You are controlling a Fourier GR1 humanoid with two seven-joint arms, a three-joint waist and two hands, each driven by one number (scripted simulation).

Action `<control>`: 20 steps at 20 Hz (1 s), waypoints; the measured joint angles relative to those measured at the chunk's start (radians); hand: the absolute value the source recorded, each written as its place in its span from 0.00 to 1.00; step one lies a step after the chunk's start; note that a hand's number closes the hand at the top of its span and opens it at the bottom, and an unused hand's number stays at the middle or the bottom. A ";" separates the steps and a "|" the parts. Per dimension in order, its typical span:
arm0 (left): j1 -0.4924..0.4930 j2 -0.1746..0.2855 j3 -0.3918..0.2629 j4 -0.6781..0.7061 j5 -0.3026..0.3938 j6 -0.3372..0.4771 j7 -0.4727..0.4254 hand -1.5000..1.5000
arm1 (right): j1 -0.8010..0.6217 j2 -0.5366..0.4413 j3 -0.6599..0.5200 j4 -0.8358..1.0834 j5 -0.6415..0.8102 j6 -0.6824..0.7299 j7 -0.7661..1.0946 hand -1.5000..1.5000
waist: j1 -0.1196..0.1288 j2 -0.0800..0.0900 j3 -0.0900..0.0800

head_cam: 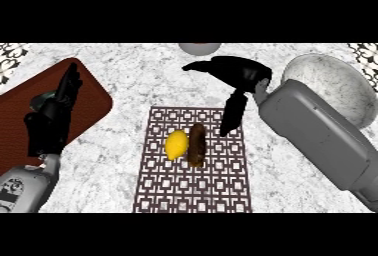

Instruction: Pick the sweet potato from the placemat and place it in the bowl

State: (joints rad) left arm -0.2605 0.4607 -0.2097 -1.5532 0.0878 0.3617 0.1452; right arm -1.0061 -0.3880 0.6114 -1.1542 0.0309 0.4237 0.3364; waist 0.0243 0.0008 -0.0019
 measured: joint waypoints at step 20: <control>0.028 -0.033 0.046 -0.029 -0.040 -0.042 0.014 0.50 | -0.129 0.354 0.112 0.345 0.151 0.320 0.196 0.00 | -0.009 0.001 0.001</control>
State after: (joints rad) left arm -0.2326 0.4273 -0.1636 -1.5826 0.0479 0.3199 0.1588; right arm -1.1348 -0.0341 0.7238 -0.8087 0.1815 0.7438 0.5321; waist 0.0157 0.0020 -0.0005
